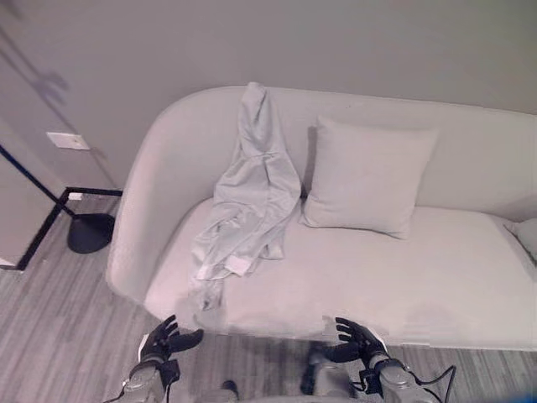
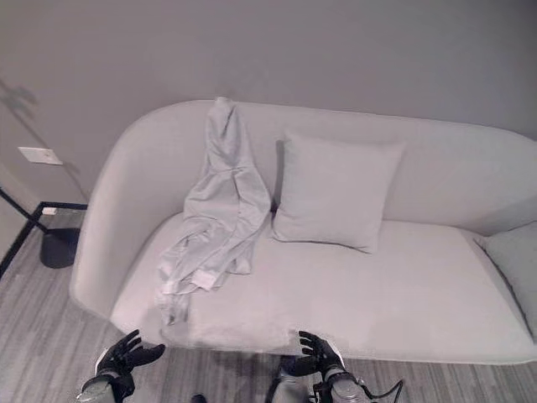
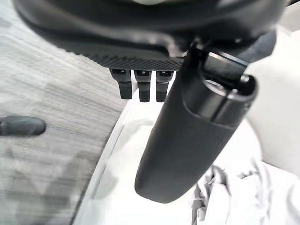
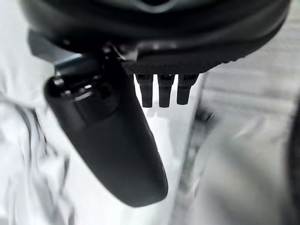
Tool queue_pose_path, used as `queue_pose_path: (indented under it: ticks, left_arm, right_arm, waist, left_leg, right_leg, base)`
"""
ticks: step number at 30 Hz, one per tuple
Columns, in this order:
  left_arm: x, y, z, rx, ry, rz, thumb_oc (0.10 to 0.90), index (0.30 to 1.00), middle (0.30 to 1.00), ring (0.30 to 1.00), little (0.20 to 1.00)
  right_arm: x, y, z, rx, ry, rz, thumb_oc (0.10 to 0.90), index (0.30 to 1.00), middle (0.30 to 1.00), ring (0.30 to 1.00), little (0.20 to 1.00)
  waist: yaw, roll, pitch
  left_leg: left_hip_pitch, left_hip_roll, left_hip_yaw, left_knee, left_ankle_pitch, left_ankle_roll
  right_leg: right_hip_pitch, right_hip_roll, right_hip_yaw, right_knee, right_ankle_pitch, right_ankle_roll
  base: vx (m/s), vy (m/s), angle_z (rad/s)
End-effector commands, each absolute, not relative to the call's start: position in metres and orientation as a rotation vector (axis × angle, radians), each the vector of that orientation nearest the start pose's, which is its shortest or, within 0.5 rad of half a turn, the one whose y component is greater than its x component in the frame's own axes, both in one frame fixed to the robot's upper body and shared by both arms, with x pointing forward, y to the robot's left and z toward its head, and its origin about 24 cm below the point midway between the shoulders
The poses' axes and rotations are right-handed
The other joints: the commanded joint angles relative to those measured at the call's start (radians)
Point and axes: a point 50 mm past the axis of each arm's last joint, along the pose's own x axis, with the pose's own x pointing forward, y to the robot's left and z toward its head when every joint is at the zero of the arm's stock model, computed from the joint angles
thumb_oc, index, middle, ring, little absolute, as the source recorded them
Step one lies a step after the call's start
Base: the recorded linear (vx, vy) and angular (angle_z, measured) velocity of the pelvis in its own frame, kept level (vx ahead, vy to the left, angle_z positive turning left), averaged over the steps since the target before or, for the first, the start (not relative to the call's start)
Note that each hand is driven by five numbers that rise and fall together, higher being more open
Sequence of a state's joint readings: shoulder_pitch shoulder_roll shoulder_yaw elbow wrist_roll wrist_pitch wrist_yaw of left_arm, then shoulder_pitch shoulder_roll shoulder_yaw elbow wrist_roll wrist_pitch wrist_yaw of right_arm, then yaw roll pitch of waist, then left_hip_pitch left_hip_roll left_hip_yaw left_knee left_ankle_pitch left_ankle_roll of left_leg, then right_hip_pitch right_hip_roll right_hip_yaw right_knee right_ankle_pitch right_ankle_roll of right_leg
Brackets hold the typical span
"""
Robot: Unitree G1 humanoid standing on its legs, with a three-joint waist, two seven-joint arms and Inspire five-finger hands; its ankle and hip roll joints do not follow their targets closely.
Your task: Hang the clothes on the sofa on the clothes rack.
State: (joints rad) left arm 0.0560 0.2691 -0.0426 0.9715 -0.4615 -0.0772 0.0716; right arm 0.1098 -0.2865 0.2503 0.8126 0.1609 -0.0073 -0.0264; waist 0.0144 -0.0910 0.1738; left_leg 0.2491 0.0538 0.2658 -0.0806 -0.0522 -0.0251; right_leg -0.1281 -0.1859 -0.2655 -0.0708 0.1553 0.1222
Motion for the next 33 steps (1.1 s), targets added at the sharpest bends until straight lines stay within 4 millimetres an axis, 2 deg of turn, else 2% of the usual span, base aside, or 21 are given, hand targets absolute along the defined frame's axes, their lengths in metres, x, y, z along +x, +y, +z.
queue_pose_path:
  ticks: [1,8,9,10,11,12,13,15,17,18,20,22,23,24,25,26,27,28,29,31,33]
  left_arm:
    - [0.141,0.241,-0.129,-0.115,0.82,0.34,0.8,0.9,0.9,0.9,0.9]
    - [0.131,0.235,-0.135,-0.126,0.855,0.322,0.8,0.9,0.9,0.9,0.9]
    - [0.135,0.233,-0.133,-0.121,0.841,0.305,0.8,0.9,0.9,0.9,0.9]
    - [0.135,0.233,-0.133,-0.121,0.841,0.305,0.8,0.9,0.9,0.9,0.9]
    - [0.147,0.228,-0.127,-0.116,0.801,0.27,0.8,0.9,0.9,0.9,0.9]
    - [0.158,0.226,-0.121,-0.121,0.759,0.26,0.8,0.9,0.9,0.9,0.9]
    - [0.161,0.226,-0.119,-0.132,0.742,0.263,0.8,0.9,0.9,0.9,0.9]
    - [0.166,0.224,-0.116,-0.142,0.722,0.262,0.8,0.9,0.9,0.9,0.9]
    - [0.173,0.221,-0.109,-0.152,0.677,0.249,0.8,0.9,0.9,0.9,0.9]
    - [0.179,0.22,-0.101,-0.161,0.629,0.237,0.8,0.9,0.9,0.9,0.9]
    - [0.184,0.216,-0.095,-0.176,0.596,0.223,0.8,0.9,0.9,0.9,0.9]
    - [0.192,0.206,-0.088,-0.179,0.557,0.166,0.8,0.9,0.9,0.9,0.9]
    - [0.199,0.199,-0.083,-0.18,0.529,0.126,0.8,0.9,0.9,0.9,0.9]
    - [0.199,0.199,-0.083,-0.18,0.529,0.126,0.8,0.9,0.9,0.9,0.9]
    - [0.203,0.203,-0.076,-0.136,0.498,0.085,0.8,0.9,0.9,0.9,0.9]
    - [0.207,0.208,-0.07,-0.116,0.475,0.077,0.8,0.9,0.9,0.9,0.9]
    - [0.211,0.214,-0.062,-0.109,0.441,0.08,0.8,0.9,0.9,0.9,0.9]
    - [0.213,0.217,-0.059,-0.109,0.425,0.084,0.8,0.9,0.9,0.9,0.9]
    - [0.22,0.215,-0.054,-0.096,0.406,0.07,0.8,0.9,0.9,0.9,0.9]
    - [0.227,0.213,-0.045,-0.062,0.362,0.039,0.8,0.9,0.9,0.9,0.9]
    - [0.237,0.211,-0.036,-0.048,0.324,0.023,0.8,0.9,0.9,0.9,0.9]
  right_arm:
    - [0.138,-0.239,-0.123,-0.299,0.878,-0.023,0.8,0.9,0.9,0.9,0.9]
    - [0.139,-0.243,-0.116,-0.283,0.842,-0.031,0.8,0.9,0.9,0.9,0.9]
    - [0.143,-0.244,-0.113,-0.254,0.819,-0.041,0.8,0.9,0.9,0.9,0.9]
    - [0.143,-0.244,-0.113,-0.253,0.819,-0.041,0.8,0.9,0.9,0.9,0.9]
    - [0.153,-0.246,-0.103,-0.241,0.761,-0.041,0.8,0.9,0.9,0.9,0.9]
    - [0.16,-0.249,-0.095,-0.253,0.722,-0.043,0.8,0.9,0.9,0.9,0.9]
    - [0.161,-0.251,-0.093,-0.268,0.715,-0.045,0.8,0.9,0.9,0.9,0.9]
    - [0.163,-0.254,-0.091,-0.285,0.706,-0.053,0.8,0.9,0.9,0.9,0.9]
    - [0.167,-0.257,-0.084,-0.288,0.67,-0.063,0.8,0.9,0.9,0.9,0.9]
    - [0.169,-0.26,-0.08,-0.312,0.652,-0.063,0.8,0.9,0.9,0.9,0.9]
    - [0.173,-0.262,-0.075,-0.334,0.631,-0.061,0.8,0.9,0.9,0.9,0.9]
    - [0.183,-0.263,-0.066,-0.338,0.582,-0.069,0.8,0.9,0.9,0.9,0.9]
    - [0.192,-0.257,-0.059,-0.324,0.532,-0.065,0.8,0.9,0.9,0.9,0.9]
    - [0.192,-0.257,-0.059,-0.324,0.532,-0.065,0.8,0.9,0.9,0.9,0.9]
    - [0.205,-0.246,-0.049,-0.338,0.47,-0.02,0.8,0.9,0.9,0.9,0.9]
    - [0.215,-0.24,-0.043,-0.34,0.433,0.004,0.8,0.9,0.9,0.9,0.9]
    - [0.234,-0.227,-0.024,-0.388,0.34,0.054,0.8,0.9,0.9,0.9,0.9]
    - [0.238,-0.223,-0.018,-0.402,0.304,0.078,0.8,0.9,0.9,0.9,0.9]
    - [0.247,-0.219,0.0,-0.445,0.226,0.109,0.8,0.9,0.9,0.9,0.9]
    - [0.261,-0.215,0.017,-0.498,0.153,0.131,0.8,0.9,0.9,0.9,0.9]
    - [0.272,-0.213,0.03,-0.53,0.102,0.133,0.8,0.9,0.9,0.9,0.9]
  waist:
    - [0.02,-0.008,-0.006]
    - [0.019,-0.005,-0.022]
    - [0.017,-0.015,-0.008]
    - [0.015,-0.015,-0.009]
    - [0.013,-0.021,0.028]
    - [0.018,-0.026,0.047]
    - [0.015,-0.024,0.047]
    - [0.014,-0.02,0.049]
    - [0.008,-0.018,0.037]
    - [0.003,-0.008,0.018]
    - [0.006,0.017,0.006]
    - [-0.011,0.061,-0.013]
    - [-0.019,0.058,-0.032]
    - [-0.017,0.056,-0.033]
    - [-0.011,0.04,-0.031]
    - [0.006,0.036,-0.027]
    - [0.024,0.038,-0.017]
    - [0.022,0.043,-0.011]
    - [0.007,0.041,0.01]
    - [0.016,0.04,0.027]
    - [0.015,0.034,0.047]
  left_leg:
    - [-0.147,0.0,0.06,-0.007,0.028,-0.01]
    - [-0.107,0.01,0.053,0.03,0.024,-0.031]
    - [-0.148,0.017,0.049,0.125,0.006,-0.039]
    - [-0.155,0.02,0.047,0.136,0.0,-0.039]
    - [-0.279,0.05,0.014,0.397,0.028,-0.068]
    - [-0.365,0.091,0.011,0.541,0.086,-0.103]
    - [-0.371,0.117,0.017,0.544,0.098,-0.107]
    - [-0.355,0.14,0.024,0.507,0.096,-0.105]
    - [-0.292,0.182,0.01,0.343,0.081,-0.096]
    - [-0.262,0.251,-0.018,0.172,0.121,-0.106]
    - [-0.27,0.323,-0.102,0.051,0.217,-0.14]
    - [-0.275,0.305,-0.146,-0.007,0.203,-0.174]
    - [-0.268,0.251,-0.116,-0.007,0.159,-0.17]
    - [-0.267,0.248,-0.114,-0.007,0.158,-0.169]
    - [-0.24,0.183,-0.059,-0.007,0.116,-0.133]
    - [-0.226,0.162,-0.017,-0.007,0.095,-0.111]
    - [-0.202,0.131,0.029,-0.007,0.065,-0.08]
    - [-0.189,0.126,0.032,-0.007,0.045,-0.08]
    - [-0.178,0.094,0.038,-0.007,0.046,-0.052]
    - [-0.149,0.069,0.038,-0.007,0.011,-0.049]
    - [-0.157,0.057,0.028,-0.007,0.019,-0.043]
  right_leg:
    - [0.177,0.003,-0.086,-0.016,-0.065,0.023]
    - [0.222,0.036,-0.083,-0.016,-0.121,0.004]
    - [0.229,0.03,-0.084,-0.016,-0.128,-0.003]
    - [0.228,0.031,-0.086,-0.016,-0.128,-0.003]
    - [0.243,0.025,-0.091,-0.016,-0.139,-0.03]
    - [0.257,0.03,-0.105,-0.016,-0.158,-0.048]
    - [0.265,0.033,-0.114,-0.016,-0.162,-0.05]
    - [0.272,0.03,-0.118,-0.016,-0.163,-0.046]
    - [0.277,0.006,-0.114,-0.016,-0.164,-0.025]
    - [0.271,-0.02,-0.107,-0.016,-0.176,-0.005]
    - [0.281,-0.034,-0.086,-0.016,-0.195,0.017]
    - [0.303,-0.069,-0.077,-0.016,-0.187,0.056]
    - [0.287,-0.134,-0.062,-0.016,-0.139,0.081]
    - [0.286,-0.138,-0.059,-0.016,-0.139,0.082]
    - [0.267,-0.206,-0.065,0.004,-0.031,0.086]
    - [0.234,-0.244,-0.104,0.051,0.004,0.083]
    - [0.2,-0.306,-0.212,0.147,0.062,0.075]
    - [0.194,-0.291,-0.202,0.183,0.041,0.083]
    - [0.114,-0.223,-0.121,0.276,0.004,0.046]
    - [0.101,-0.139,-0.15,0.233,-0.076,0.04]
    - [0.047,-0.077,-0.116,0.188,-0.076,0.023]
  base:
    - [0.14,-0.101,0.68]
    - [0.11,-0.108,0.03]
    - [0.01,-0.109,-0.08]
    - [-0.06,-0.159,0.09]
    - [-0.08,-0.163,0.22]
    - [-0.06,-0.153,0.15]
    - [0.05,-0.013,-0.04]
    - [0.09,0.089,-0.04]
    - [0.19,0.278,-0.2]
    - [0.26,0.448,-0.44]
    - [0.28,0.549,-0.03]
    - [0.31,0.754,-0.12]
    - [0.19,0.56,-0.34]
    - [0.22,0.721,-0.29]
    - [0.1,0.539,-0.12]
    - [0.15,0.843,-0.62]
    - [0.12,0.59,-1.38]
    - [0.11,0.692,-1.57]
    - [0.12,0.528,-0.89]
    - [0.11,0.321,0.24]
    - [0.03,0.048,0.52]
